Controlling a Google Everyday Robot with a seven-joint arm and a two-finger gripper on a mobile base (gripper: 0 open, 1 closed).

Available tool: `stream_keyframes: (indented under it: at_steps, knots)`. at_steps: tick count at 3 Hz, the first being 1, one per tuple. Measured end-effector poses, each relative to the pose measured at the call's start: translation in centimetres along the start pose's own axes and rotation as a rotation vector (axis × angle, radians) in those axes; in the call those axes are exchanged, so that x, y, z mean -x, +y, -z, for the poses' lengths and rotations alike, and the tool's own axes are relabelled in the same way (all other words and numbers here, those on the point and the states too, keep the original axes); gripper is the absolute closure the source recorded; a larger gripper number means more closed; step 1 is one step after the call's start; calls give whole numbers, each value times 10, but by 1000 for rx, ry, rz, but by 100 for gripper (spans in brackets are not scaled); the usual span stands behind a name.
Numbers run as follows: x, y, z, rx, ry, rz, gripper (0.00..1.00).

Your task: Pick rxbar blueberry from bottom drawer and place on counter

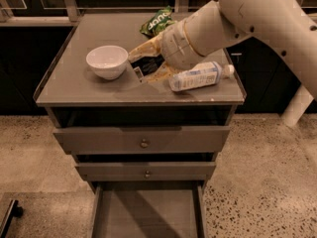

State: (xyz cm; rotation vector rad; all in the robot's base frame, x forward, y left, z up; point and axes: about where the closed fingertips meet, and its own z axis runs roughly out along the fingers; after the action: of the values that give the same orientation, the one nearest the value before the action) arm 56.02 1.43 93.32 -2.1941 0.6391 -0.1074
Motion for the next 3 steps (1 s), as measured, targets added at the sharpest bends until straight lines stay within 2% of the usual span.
stream_keyframes:
  at_steps: [1,3]
  knots:
    - [-23,-15,-6,-50,-33,11,100]
    - [-55,-29,-27,-90,-75,-6,100]
